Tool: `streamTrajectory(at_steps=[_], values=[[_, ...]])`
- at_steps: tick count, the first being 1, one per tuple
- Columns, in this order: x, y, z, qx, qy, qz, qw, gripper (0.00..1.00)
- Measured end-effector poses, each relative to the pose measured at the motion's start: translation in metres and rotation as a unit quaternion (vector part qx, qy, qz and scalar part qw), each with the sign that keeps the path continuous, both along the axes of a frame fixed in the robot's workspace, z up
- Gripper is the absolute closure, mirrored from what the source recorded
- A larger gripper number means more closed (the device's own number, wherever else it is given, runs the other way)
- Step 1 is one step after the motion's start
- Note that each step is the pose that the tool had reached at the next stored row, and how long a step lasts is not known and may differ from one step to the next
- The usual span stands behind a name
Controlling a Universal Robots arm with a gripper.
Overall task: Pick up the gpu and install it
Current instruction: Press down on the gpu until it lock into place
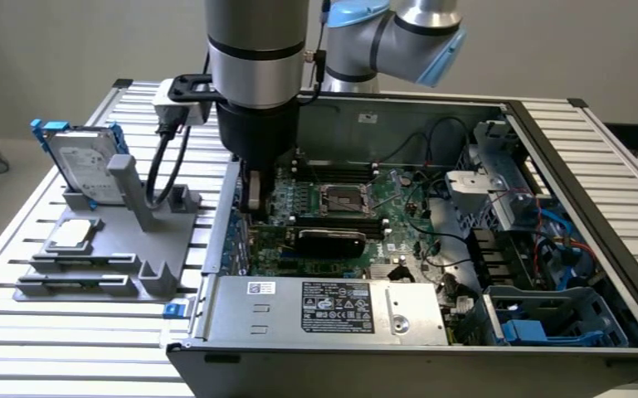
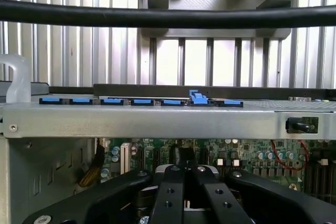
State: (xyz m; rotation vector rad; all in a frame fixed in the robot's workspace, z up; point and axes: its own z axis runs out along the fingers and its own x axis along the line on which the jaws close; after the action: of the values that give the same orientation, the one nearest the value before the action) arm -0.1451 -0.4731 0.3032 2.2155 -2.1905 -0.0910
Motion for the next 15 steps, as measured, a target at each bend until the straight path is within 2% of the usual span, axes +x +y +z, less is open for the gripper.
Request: streamTrajectory(at_steps=[3,10,15], values=[[-0.0001,-0.0003,0.0001,-0.0001,0.0037,0.000,1.0000,0.89],[0.0007,-0.0003,0.0000,0.0000,0.0068,0.000,1.0000,0.89],[0.0016,-0.0003,0.0000,0.0000,0.0126,-0.002,0.9999,0.89]])
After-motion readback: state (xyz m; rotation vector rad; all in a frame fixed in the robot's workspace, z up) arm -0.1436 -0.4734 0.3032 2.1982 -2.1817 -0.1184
